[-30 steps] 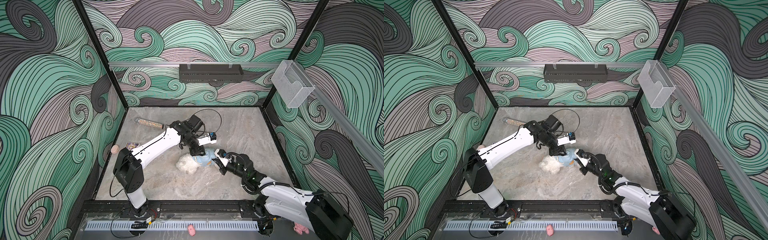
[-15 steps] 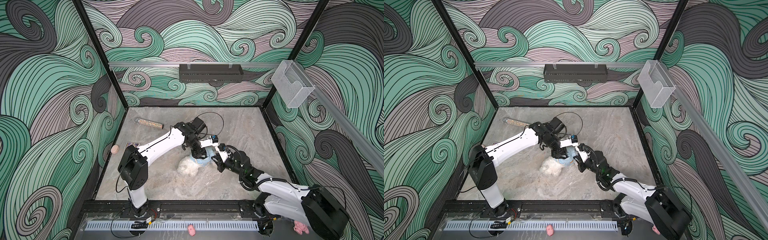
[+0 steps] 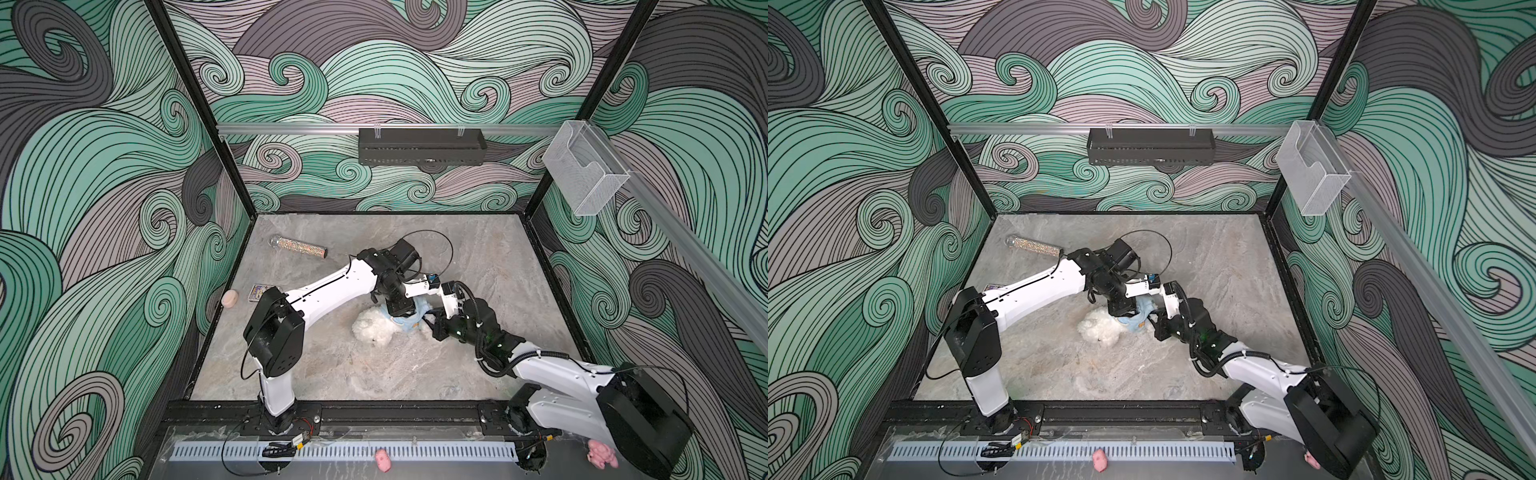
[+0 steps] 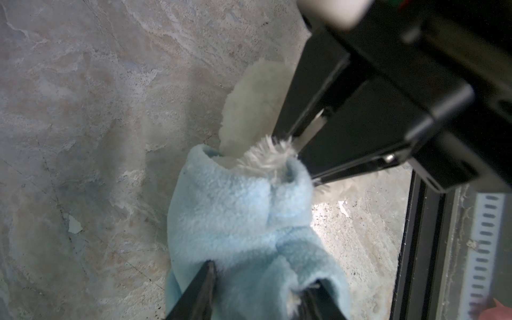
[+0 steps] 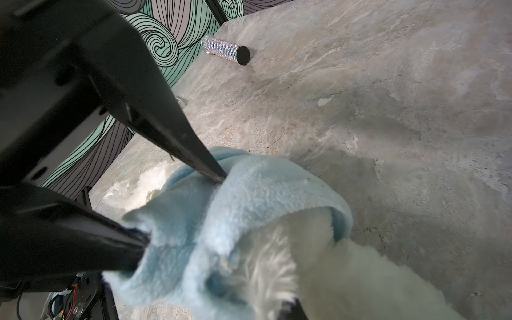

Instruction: Dress the teddy bear

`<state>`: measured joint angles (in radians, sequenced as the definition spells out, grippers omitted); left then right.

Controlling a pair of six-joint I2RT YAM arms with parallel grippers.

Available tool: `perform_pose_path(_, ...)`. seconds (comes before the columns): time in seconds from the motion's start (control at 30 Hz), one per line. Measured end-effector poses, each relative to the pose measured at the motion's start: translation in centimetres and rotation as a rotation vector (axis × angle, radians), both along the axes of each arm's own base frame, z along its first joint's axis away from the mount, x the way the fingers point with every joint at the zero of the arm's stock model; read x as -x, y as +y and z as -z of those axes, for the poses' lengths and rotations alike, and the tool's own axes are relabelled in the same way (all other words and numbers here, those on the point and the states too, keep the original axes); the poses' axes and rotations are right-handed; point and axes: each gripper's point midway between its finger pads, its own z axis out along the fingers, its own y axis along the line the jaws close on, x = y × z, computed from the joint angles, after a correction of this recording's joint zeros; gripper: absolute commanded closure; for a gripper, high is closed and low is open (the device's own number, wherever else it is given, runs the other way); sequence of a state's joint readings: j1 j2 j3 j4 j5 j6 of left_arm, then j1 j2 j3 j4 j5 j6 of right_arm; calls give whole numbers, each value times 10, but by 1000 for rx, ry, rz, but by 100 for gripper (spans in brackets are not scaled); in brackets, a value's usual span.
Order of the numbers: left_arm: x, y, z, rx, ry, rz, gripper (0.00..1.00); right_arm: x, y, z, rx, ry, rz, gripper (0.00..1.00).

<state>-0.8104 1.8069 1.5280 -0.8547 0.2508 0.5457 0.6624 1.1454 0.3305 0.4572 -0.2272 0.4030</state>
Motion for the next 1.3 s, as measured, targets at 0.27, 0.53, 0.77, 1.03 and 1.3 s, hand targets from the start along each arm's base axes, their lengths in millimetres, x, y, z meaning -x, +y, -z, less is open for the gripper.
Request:
perform_pose_path(0.27, -1, 10, -28, 70, -140, -35, 49, -3, 0, -4, 31, -67, -25, 100)
perform_pose_path(0.53, 2, 16, -71, 203, -293, -25, 51, -5, 0, -8, 40, -109, -32, 100)
perform_pose_path(0.77, -1, 12, -77, 215, -332, 13, 71, -8, 1, -5, 43, -109, -32, 100)
perform_pose_path(1.03, -16, -5, -84, 202, -322, 20, 86, -7, 1, -4, 58, -141, -46, 100)
perform_pose_path(1.3, -26, -13, -67, 95, -241, 43, 90, -7, 0, -4, 74, -167, -58, 100)
